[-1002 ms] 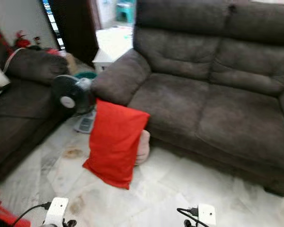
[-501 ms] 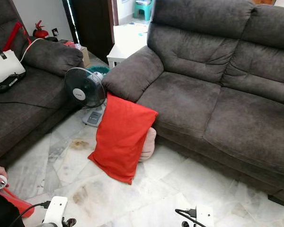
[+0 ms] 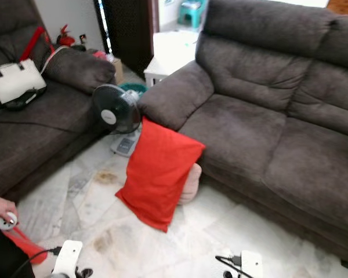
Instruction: Move the pillow to the sofa from floor
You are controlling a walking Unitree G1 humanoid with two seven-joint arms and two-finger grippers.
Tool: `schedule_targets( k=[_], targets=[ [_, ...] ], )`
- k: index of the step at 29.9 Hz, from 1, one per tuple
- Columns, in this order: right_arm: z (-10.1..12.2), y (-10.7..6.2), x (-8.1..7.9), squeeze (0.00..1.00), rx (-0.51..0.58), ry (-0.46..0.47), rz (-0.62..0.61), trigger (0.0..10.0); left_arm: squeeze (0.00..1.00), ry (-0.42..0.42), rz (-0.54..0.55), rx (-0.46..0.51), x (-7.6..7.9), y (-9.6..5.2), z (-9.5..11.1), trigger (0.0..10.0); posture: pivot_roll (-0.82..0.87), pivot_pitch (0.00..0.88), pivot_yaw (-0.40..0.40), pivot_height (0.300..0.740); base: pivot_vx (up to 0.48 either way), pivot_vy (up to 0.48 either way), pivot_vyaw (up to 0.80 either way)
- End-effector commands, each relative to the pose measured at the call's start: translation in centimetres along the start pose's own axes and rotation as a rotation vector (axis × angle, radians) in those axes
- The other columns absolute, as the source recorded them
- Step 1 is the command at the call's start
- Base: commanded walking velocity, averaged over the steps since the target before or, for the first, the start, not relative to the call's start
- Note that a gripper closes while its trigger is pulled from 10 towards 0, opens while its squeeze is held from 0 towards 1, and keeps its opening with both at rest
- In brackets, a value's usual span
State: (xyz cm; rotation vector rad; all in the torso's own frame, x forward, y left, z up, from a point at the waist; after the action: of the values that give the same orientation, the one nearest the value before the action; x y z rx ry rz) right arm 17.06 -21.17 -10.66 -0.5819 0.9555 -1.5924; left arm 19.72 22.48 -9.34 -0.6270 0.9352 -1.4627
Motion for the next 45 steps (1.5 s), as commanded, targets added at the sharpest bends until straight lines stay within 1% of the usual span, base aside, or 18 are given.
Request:
schedule_targets(
  k=[1, 28, 36, 40, 42, 45],
  targets=[
    [-0.76, -0.27, 0.83, 0.00, -0.020, 0.014, -0.023, 10.0, 0.00, 0.007, -0.014, 0.008, 0.46, 0.11, 0.45, 10.0, 0.02, 0.000, -0.019, 0.740, 0.345, 0.000, 0.00],
    [-0.66, -0.26, 0.81, 0.00, -0.011, 0.024, -0.024, 10.0, 0.00, 0.009, -0.018, 0.007, 0.48, 0.12, 0.46, 10.0, 0.02, 0.000, -0.021, 0.740, 0.346, 0.000, 0.00],
    [-0.55, -0.25, 0.81, 0.00, -0.008, 0.005, -0.024, 10.0, 0.00, 0.009, -0.016, 0.006, 0.46, 0.12, 0.49, 10.0, 0.02, 0.000, -0.021, 0.740, 0.346, 0.000, 0.00],
    [-0.38, -0.23, 0.86, 0.00, -0.003, -0.028, -0.030, 10.0, 0.00, 0.022, -0.012, 0.005, 0.40, 0.12, 0.53, 10.0, 0.02, 0.000, -0.021, 0.740, 0.338, 0.000, 0.65],
    [-0.36, -0.23, 0.86, 0.00, -0.003, -0.029, -0.029, 10.0, 0.00, 0.037, 0.000, 0.001, 0.29, 0.12, 0.51, 10.0, 0.02, 0.000, -0.021, 0.740, 0.000, 0.000, 0.80],
    [-0.36, -0.23, 0.81, 0.00, -0.001, -0.020, -0.026, 10.0, 0.00, 0.031, -0.002, 0.009, 0.31, 0.12, 0.60, 10.0, 0.02, 0.000, -0.021, 0.740, 0.000, 0.000, 0.80]
  ],
)
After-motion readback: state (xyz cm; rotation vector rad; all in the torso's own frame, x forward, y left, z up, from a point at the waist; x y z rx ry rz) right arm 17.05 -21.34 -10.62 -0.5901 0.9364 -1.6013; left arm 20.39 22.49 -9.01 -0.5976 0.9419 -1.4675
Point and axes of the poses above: a point about 5 cm out from each wrist's last joint towards the gripper, its own y axis pointing out of the wrist towards the gripper, its own z axis along the axis of the wrist's last joint, x = y × z, the point moved 2 cm from there along y, pointing out of the wrist towards the gripper, and after that the axes turned 4 degrees about y, right-handed, at the moved point
